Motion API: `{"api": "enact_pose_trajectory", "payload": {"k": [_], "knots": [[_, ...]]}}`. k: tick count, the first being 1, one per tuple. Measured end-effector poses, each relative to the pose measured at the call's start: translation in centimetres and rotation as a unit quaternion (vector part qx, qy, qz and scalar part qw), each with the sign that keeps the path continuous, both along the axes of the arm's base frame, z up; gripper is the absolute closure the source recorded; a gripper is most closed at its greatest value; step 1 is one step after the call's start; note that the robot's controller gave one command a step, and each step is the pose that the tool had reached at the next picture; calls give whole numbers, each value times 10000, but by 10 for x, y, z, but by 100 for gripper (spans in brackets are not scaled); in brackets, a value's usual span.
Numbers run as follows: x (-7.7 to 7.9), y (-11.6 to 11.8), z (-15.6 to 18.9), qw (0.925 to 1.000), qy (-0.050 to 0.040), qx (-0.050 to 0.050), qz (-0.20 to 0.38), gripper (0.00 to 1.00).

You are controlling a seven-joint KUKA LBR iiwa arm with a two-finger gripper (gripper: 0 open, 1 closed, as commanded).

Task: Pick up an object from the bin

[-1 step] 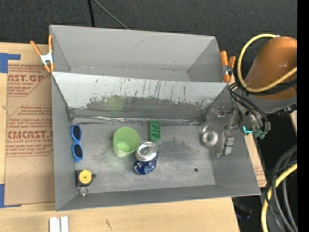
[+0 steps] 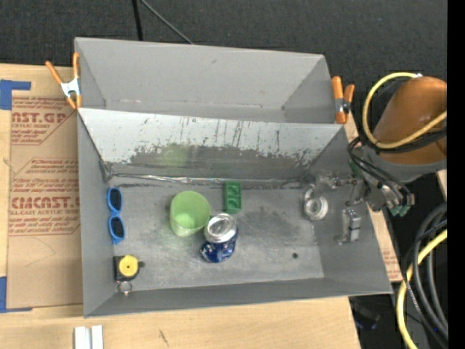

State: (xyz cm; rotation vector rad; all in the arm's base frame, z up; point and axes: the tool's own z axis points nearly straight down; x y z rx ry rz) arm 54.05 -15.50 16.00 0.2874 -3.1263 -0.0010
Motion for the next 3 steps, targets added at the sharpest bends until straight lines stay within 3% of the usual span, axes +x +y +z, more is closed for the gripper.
{"api": "enact_pose_trajectory", "payload": {"k": [1,2,3], "knots": [[32,35,-11,9914,-27,5,-1309,0],[27,3,-2,9996,-28,-7,-275,0],[43,4,-95,10000,12,9,-93,0]]}}
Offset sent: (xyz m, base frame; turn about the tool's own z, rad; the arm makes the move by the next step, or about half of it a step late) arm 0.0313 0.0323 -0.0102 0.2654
